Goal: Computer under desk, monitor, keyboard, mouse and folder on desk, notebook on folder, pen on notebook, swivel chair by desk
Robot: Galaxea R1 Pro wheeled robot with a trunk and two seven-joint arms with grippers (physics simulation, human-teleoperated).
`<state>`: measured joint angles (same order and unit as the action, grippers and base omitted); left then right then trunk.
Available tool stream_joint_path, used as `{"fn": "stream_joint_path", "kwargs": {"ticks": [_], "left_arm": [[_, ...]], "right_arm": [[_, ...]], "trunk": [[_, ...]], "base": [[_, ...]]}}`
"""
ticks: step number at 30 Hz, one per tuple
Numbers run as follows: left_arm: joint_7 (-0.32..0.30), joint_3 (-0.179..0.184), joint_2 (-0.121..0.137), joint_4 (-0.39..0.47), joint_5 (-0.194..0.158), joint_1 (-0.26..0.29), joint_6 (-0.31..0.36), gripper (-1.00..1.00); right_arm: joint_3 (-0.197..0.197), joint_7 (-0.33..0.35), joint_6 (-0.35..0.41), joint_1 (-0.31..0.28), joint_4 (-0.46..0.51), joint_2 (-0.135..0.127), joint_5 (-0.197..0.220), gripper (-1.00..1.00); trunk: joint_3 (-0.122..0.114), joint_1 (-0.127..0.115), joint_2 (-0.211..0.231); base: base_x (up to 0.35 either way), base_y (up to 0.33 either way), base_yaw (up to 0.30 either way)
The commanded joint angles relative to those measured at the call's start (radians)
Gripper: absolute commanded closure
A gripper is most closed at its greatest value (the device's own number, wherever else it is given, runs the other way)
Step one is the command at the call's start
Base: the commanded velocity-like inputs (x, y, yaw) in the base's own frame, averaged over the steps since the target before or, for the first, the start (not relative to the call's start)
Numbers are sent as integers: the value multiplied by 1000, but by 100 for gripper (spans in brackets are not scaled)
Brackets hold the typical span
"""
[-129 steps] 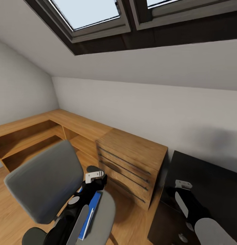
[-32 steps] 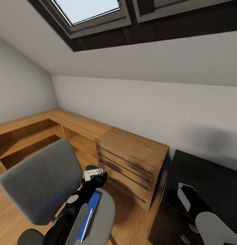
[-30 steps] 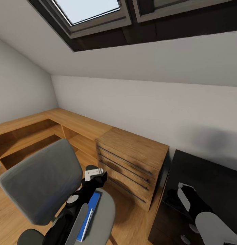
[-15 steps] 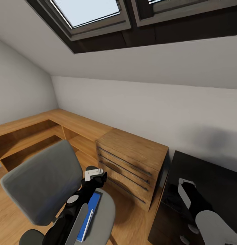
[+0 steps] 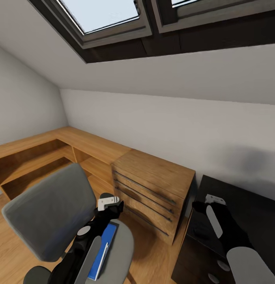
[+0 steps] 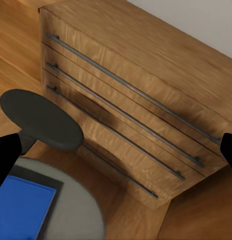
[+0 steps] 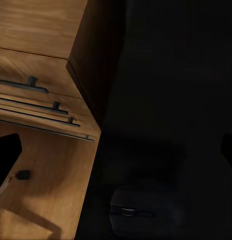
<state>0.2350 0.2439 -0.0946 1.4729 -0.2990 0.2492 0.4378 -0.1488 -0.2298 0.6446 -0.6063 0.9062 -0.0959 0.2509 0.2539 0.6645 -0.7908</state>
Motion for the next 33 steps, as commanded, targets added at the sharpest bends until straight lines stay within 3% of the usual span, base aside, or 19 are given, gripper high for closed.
{"fn": "stream_joint_path", "kwargs": {"ticks": [1,7,9,15,27,33], "left_arm": [[9,1,1,1,-11,1,4,-100],[9,1,5,1,-12,1,4,-100],[9,1,5,1,-13,1,4,-100],[9,1,6,1,-14,1,4,-100],[9,1,5,1,-14,1,4,-100],[9,1,4,0,-13,1,4,-100]], "right_arm": [[1,-8,3,0,2,0,11,-100],[-2,-8,5,0,17,2,14,-100],[-5,-8,6,0,43,23,14,-100],[-6,-8,6,0,52,30,14,-100],[-6,-8,5,0,53,36,14,-100],[-6,-8,4,0,53,42,13,-100]], "trunk": [[1,0,-1],[1,0,-1],[1,0,-1],[1,0,-1],[1,0,-1],[3,0,-1]], "base": [[0,0,0],[-94,9,0],[-307,108,0],[-323,144,-60],[-320,114,-284],[-83,-16,-288]]}}
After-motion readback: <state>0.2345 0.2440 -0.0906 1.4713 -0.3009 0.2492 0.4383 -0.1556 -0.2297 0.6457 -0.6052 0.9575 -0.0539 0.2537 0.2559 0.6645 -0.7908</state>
